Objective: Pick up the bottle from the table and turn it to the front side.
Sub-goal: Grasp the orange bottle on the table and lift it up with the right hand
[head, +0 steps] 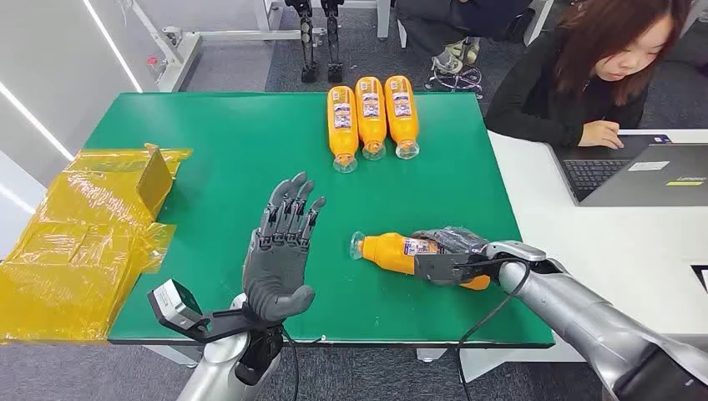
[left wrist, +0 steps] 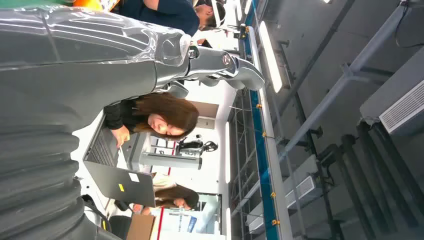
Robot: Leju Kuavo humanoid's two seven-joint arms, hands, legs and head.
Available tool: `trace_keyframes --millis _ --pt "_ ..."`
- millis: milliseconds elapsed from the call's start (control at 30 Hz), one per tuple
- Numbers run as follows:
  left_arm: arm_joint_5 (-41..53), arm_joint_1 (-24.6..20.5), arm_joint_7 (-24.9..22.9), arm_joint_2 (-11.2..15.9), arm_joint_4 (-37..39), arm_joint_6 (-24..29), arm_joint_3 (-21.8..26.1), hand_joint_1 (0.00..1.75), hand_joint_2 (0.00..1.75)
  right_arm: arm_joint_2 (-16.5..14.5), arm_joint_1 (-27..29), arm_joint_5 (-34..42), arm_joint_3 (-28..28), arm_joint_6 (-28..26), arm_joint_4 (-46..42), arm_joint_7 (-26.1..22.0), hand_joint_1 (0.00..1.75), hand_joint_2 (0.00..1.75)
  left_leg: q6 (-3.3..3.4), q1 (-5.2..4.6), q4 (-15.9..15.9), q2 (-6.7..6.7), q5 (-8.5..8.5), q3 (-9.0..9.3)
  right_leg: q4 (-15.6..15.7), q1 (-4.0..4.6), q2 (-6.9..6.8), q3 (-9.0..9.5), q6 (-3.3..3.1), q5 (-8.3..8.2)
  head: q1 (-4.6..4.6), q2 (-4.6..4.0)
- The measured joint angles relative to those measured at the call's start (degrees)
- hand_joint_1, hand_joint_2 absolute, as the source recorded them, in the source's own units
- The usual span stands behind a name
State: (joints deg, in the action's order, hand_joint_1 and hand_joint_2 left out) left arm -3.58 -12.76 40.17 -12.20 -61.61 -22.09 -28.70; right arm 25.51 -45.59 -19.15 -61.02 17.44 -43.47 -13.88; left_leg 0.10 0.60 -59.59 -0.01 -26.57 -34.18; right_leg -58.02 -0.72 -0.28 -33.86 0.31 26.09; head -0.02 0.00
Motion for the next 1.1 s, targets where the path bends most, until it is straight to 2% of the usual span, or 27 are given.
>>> trace_keyframes --millis 300,433,567,700,800,967,1100 --pt "0.5 1.1 0.0 0.1 -0.2 0.7 0.0 0.0 1.75 0.0 0.4 -3.7 1.5 -3.0 -2.4 1.5 1.75 1.75 0.0 0.0 0.0 -0.01 0.01 0.01 0.0 0.0 -0.01 0.01 -0.02 -0.03 0.0 -0.01" --pt "0.8 2.0 0.0 0.5 -0.8 1.1 0.1 0.0 1.75 0.9 2.4 -5.7 4.3 -7.4 -7.8 2.8 1.75 1.75 0.0 -0.01 0.0 -0.05 0.01 -0.09 0.0 0.0 -0.04 -0.1 -0.02 -0.03 -0.01 -0.01" --pt "1.2 2.7 0.0 0.8 -1.6 1.7 0.3 0.0 1.75 3.2 5.3 -8.3 8.6 -12.2 -16.2 4.3 1.75 1.75 0.0 -0.01 0.0 -0.09 0.0 -0.18 0.0 0.0 -0.06 -0.18 -0.01 -0.01 0.0 0.0" --pt "1.5 3.5 0.1 1.1 -2.2 2.1 0.4 0.0 1.75 6.1 10.2 -11.3 14.4 -16.5 -26.7 5.5 1.75 1.75 0.0 -0.01 0.0 -0.13 -0.01 -0.28 0.0 0.0 -0.09 -0.25 0.01 0.02 0.0 0.0" --pt "1.7 3.7 0.1 1.1 -2.5 2.2 0.5 0.0 1.75 6.9 15.4 -15.9 18.9 -19.4 -33.8 6.1 1.75 1.75 0.0 0.0 0.0 -0.17 -0.02 -0.34 0.0 0.0 -0.11 -0.29 0.01 0.03 0.01 -0.01" --pt "1.8 3.7 0.1 1.1 -2.6 2.2 0.5 0.0 1.75 6.2 25.8 -24.8 25.7 -23.5 -43.7 6.2 1.75 1.75 0.0 0.0 0.0 -0.25 -0.03 -0.39 0.0 0.0 -0.2 -0.33 0.03 0.07 -0.01 -0.01" --pt "1.9 3.5 0.1 1.1 -2.6 2.8 0.5 0.0 1.75 4.1 34.3 -29.1 29.7 -27.1 -49.2 4.8 1.75 1.75 0.0 0.01 0.1 -0.25 -0.04 -0.4 0.0 0.01 -0.2 -0.35 0.02 0.1 0.0 -0.01"
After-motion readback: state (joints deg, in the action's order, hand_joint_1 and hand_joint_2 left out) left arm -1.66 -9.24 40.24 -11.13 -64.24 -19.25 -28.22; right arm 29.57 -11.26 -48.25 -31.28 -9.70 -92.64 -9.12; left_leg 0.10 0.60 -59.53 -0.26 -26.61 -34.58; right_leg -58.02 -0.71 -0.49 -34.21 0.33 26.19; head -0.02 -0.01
